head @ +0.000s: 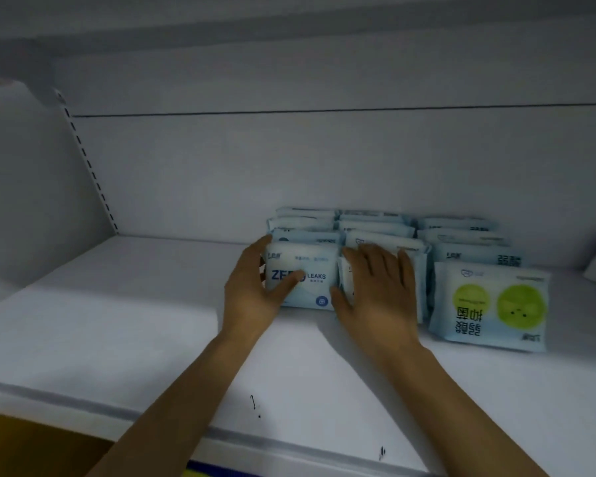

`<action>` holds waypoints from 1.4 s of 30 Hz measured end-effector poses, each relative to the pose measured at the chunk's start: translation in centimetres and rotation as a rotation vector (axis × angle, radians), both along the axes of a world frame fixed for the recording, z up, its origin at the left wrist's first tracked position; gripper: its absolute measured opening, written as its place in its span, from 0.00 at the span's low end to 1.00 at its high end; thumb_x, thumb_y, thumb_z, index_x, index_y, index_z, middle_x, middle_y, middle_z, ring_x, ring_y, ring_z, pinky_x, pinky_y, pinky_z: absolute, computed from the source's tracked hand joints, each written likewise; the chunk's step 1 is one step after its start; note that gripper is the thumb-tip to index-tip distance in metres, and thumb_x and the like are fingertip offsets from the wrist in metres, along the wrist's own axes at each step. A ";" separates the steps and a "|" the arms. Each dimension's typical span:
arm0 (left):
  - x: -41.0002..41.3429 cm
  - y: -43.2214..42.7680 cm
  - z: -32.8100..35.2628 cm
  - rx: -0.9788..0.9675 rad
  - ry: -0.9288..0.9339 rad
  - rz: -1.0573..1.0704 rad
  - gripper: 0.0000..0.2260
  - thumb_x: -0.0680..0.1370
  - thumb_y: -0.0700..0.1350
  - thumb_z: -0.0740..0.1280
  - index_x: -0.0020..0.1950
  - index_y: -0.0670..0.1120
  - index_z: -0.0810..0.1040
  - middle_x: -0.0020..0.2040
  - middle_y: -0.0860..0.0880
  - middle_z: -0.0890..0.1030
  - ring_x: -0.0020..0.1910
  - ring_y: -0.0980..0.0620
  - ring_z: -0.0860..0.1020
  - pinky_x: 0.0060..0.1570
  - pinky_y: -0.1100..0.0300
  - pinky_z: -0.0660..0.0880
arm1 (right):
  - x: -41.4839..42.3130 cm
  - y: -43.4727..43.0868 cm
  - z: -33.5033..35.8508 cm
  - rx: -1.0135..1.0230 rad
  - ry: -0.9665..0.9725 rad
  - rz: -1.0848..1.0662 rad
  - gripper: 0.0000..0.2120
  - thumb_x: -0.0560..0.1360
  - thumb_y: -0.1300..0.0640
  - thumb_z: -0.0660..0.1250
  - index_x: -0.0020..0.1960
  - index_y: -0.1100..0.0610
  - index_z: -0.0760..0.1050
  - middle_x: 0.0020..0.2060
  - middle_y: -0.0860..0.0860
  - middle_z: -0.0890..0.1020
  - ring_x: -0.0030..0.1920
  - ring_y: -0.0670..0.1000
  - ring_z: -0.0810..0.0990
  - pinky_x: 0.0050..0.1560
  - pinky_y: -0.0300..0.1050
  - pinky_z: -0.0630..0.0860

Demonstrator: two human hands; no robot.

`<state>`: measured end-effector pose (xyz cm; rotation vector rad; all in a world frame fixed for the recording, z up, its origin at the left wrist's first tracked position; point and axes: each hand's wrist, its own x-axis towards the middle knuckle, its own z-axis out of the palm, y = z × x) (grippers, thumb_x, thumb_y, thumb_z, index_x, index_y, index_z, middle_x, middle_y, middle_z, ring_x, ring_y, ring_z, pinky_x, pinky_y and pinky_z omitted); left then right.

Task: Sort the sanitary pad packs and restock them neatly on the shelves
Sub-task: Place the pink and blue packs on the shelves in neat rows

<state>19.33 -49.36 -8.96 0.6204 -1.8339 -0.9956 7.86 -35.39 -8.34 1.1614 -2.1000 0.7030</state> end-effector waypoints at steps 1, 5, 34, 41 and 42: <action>0.0 0.0 -0.1 -0.037 -0.035 -0.015 0.35 0.65 0.60 0.77 0.69 0.59 0.68 0.63 0.56 0.76 0.59 0.57 0.77 0.57 0.56 0.78 | 0.0 0.0 0.0 -0.002 0.007 -0.003 0.24 0.67 0.51 0.67 0.62 0.59 0.76 0.57 0.58 0.79 0.62 0.60 0.76 0.69 0.59 0.56; -0.5 -0.5 0.0 -0.098 -0.131 0.023 0.36 0.68 0.60 0.74 0.72 0.61 0.60 0.68 0.56 0.73 0.62 0.56 0.76 0.58 0.51 0.77 | -0.1 -0.1 -0.1 -0.018 0.038 -0.031 0.25 0.68 0.51 0.67 0.63 0.59 0.75 0.59 0.58 0.78 0.64 0.60 0.74 0.70 0.59 0.56; 27.2 2.1 -4.0 -0.708 -0.303 0.385 0.28 0.78 0.50 0.66 0.74 0.43 0.60 0.75 0.40 0.62 0.76 0.44 0.57 0.73 0.48 0.58 | 25.1 -3.3 -2.7 -0.055 -0.016 0.592 0.20 0.77 0.49 0.63 0.64 0.59 0.75 0.63 0.57 0.77 0.63 0.56 0.74 0.64 0.50 0.66; 41.1 4.2 -19.1 -0.326 -0.569 0.405 0.27 0.79 0.54 0.61 0.74 0.42 0.63 0.77 0.43 0.59 0.77 0.44 0.55 0.74 0.60 0.49 | 34.7 -2.0 -18.6 0.353 -0.335 0.664 0.20 0.76 0.48 0.62 0.64 0.57 0.74 0.61 0.54 0.77 0.60 0.53 0.74 0.60 0.45 0.66; 42.6 4.8 -21.8 -0.249 -0.593 0.400 0.27 0.78 0.53 0.61 0.74 0.42 0.64 0.77 0.43 0.59 0.76 0.44 0.56 0.74 0.61 0.49 | 35.5 -1.5 -21.6 0.428 -0.377 0.652 0.21 0.76 0.47 0.61 0.64 0.57 0.74 0.61 0.54 0.78 0.60 0.54 0.74 0.61 0.46 0.67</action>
